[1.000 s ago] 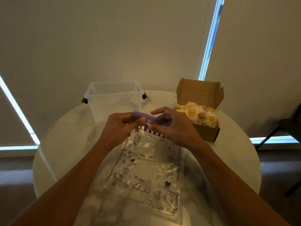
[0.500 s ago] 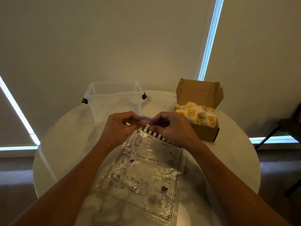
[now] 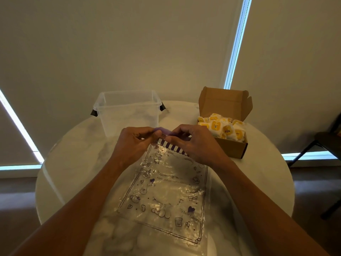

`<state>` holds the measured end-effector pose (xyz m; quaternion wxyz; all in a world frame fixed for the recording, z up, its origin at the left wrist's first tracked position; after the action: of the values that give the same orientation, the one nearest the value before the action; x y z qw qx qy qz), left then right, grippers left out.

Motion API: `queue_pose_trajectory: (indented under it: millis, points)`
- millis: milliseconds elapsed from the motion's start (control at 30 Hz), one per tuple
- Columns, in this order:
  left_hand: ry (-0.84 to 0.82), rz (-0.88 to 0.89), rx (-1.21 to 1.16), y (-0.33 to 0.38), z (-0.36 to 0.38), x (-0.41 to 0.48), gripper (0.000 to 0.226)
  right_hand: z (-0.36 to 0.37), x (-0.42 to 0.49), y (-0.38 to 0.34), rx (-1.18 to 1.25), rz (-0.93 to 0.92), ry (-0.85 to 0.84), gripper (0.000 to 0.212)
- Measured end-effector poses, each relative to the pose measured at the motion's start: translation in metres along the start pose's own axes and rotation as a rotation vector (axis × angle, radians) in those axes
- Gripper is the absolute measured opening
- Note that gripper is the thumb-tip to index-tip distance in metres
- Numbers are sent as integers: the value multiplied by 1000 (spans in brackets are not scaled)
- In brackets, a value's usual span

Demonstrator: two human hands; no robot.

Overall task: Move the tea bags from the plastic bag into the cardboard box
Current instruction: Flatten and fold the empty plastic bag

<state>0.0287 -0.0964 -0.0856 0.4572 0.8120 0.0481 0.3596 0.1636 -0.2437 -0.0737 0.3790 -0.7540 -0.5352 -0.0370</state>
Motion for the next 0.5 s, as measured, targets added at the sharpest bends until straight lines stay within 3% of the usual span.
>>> queue_pose_trajectory:
  millis: [167,367,500]
  points:
    - [233,-56,3,-10,-30,0,19,-17,0,18,-64,73,25,26]
    - [260,4,46,-5,-24,2,15,-20,3,19,-117,97,86,25]
    - [398,-79,-3,-19,-42,-1,18,-26,0,25,4,116,74,23]
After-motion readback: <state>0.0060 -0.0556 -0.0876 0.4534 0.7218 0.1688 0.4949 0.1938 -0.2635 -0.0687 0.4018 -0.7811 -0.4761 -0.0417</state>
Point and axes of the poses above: each hand's wrist, its own x-axis towards the middle knuckle, its own z-axis out of the palm, y = z × x, the point moved 7 cm from there along x, towards the middle knuckle, and after that the axes turned 9 degrees about -x, right-handed, at the moved point
